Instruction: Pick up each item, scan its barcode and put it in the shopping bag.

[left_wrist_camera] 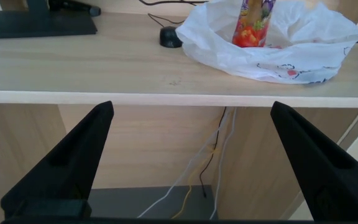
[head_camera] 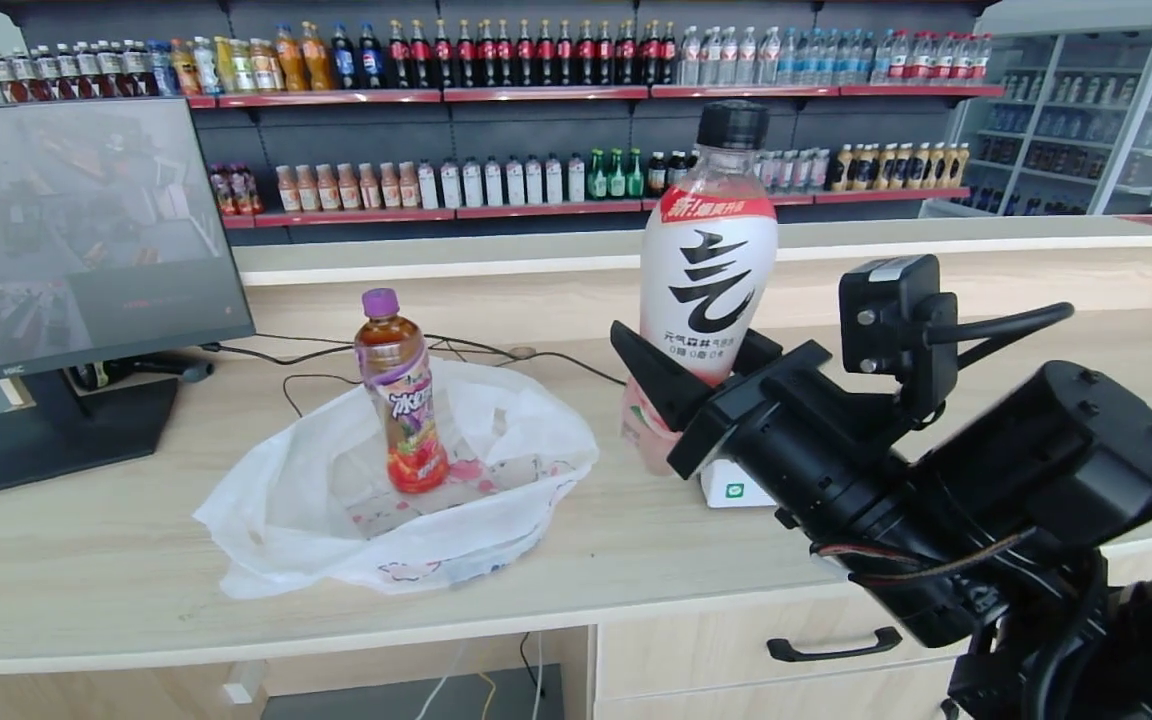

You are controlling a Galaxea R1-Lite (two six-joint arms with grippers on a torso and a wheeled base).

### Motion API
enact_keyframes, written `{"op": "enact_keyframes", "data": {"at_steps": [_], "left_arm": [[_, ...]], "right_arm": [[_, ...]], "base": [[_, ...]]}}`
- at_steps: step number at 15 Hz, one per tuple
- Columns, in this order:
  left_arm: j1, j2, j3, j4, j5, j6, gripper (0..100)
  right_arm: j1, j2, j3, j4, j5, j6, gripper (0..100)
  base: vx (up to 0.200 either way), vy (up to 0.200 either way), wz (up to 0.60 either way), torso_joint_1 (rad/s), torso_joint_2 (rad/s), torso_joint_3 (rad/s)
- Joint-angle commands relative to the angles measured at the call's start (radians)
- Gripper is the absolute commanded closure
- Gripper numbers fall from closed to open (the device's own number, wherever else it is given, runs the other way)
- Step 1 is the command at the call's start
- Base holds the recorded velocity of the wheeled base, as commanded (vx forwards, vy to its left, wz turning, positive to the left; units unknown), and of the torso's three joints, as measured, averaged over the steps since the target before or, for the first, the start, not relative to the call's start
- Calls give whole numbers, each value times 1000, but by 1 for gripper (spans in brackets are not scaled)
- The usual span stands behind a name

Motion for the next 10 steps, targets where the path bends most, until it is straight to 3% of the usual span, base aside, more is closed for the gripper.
{"op": "enact_keyframes", "data": {"at_steps": [1, 8, 10], "left_arm": [[0, 0, 0, 0, 1, 0, 0], [0, 0, 0, 0, -1, 1, 0], [0, 0, 0, 0, -1, 3, 0]], "right_arm": [[0, 4, 0, -3, 1, 0, 100], [0, 23, -18, -3, 1, 0, 100], [3, 55, -21, -3, 1, 0, 100]], "base": [[0, 200, 0, 7, 7, 2], [0, 200, 0, -2, 0, 0], [0, 0, 0, 0, 0, 0]]}}
